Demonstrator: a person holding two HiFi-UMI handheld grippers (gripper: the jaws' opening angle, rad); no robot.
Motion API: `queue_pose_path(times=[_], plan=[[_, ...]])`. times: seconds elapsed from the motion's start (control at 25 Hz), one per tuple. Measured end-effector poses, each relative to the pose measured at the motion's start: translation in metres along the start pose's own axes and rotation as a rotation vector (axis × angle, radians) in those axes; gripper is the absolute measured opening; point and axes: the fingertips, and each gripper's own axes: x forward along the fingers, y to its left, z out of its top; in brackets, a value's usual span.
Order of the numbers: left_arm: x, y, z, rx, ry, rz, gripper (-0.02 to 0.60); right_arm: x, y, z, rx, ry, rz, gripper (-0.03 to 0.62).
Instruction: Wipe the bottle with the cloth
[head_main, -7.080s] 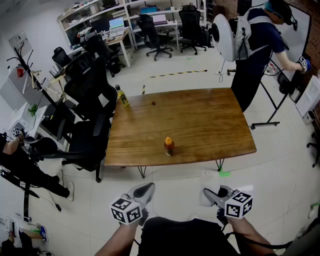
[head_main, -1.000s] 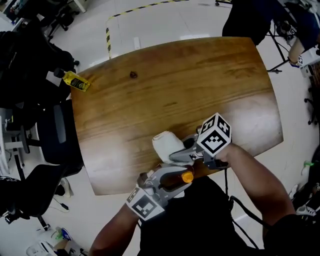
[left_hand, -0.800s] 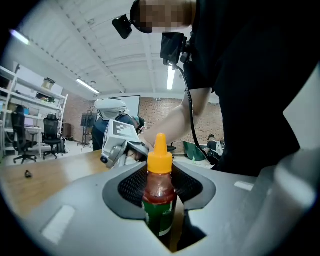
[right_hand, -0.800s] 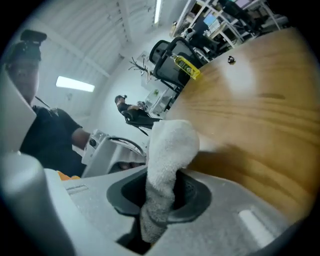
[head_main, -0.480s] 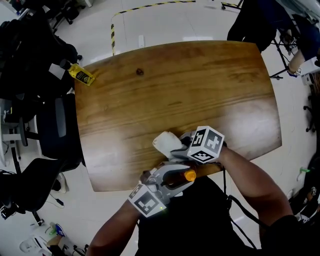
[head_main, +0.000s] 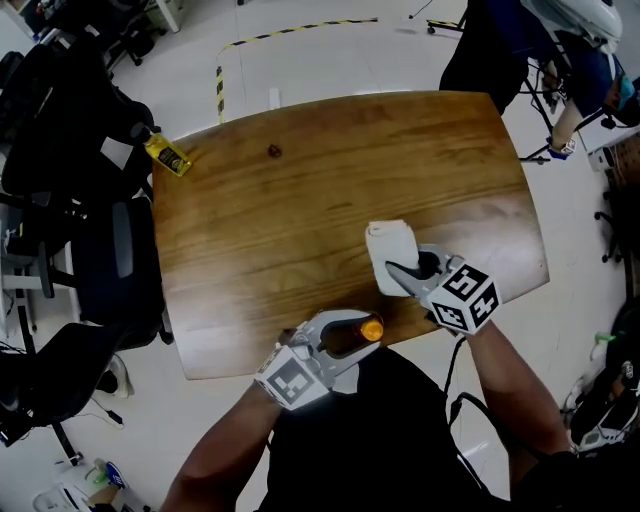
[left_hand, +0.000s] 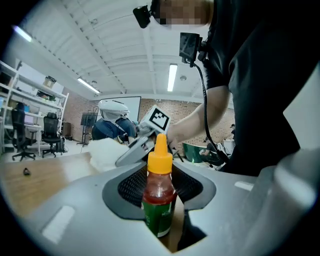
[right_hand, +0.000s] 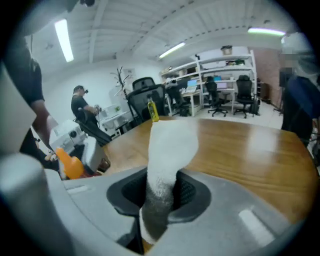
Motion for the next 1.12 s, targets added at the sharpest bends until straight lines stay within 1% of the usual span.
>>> queue_pose_path(times=[0.04, 0.12, 0.16, 0.24, 0.32, 0.36, 0.48, 0.56, 0.64, 0.76, 0.88, 1.12], plan=[[0.000, 0.001, 0.000, 0.002, -0.006, 0.002, 0.164, -0.022, 0.003, 0.009, 0.018, -0.041, -0.017, 0.074], [0.001, 0.003, -0.002, 0.000, -0.013, 0.008, 0.164, -0.061, 0.023, 0.029, 0.003, -0.107, -0.013, 0.074], [0.002, 0.004, -0.003, -0.001, -0.012, 0.010, 0.164, -0.076, 0.040, 0.039, -0.029, -0.129, 0.008, 0.074], [0.002, 0.004, -0.005, -0.007, -0.013, 0.016, 0.163, -0.097, 0.083, 0.056, -0.144, -0.137, 0.075, 0.074], [0.004, 0.002, -0.005, -0.009, -0.011, 0.019, 0.163, -0.103, 0.122, 0.063, -0.294, -0.067, 0.121, 0.075], [0.004, 0.002, -0.004, -0.008, -0.009, 0.019, 0.163, -0.100, 0.135, 0.063, -0.362, -0.016, 0.124, 0.074], [0.003, 0.003, -0.005, -0.002, 0.002, 0.015, 0.163, -0.073, 0.150, 0.058, -0.547, 0.094, 0.100, 0.074], [0.002, 0.005, -0.006, -0.002, 0.014, 0.014, 0.163, -0.053, 0.151, 0.049, -0.618, 0.162, 0.096, 0.075], [0.001, 0.005, -0.007, -0.005, 0.024, 0.017, 0.163, -0.043, 0.153, 0.042, -0.642, 0.214, 0.107, 0.075], [0.003, 0.006, -0.008, -0.004, 0.032, 0.019, 0.163, -0.038, 0.156, 0.033, -0.664, 0.243, 0.113, 0.075], [0.003, 0.007, -0.010, -0.005, 0.031, 0.014, 0.163, -0.035, 0.156, 0.028, -0.691, 0.237, 0.102, 0.075], [0.004, 0.005, -0.010, -0.001, 0.034, 0.002, 0.163, -0.041, 0.153, 0.024, -0.668, 0.234, 0.084, 0.077]])
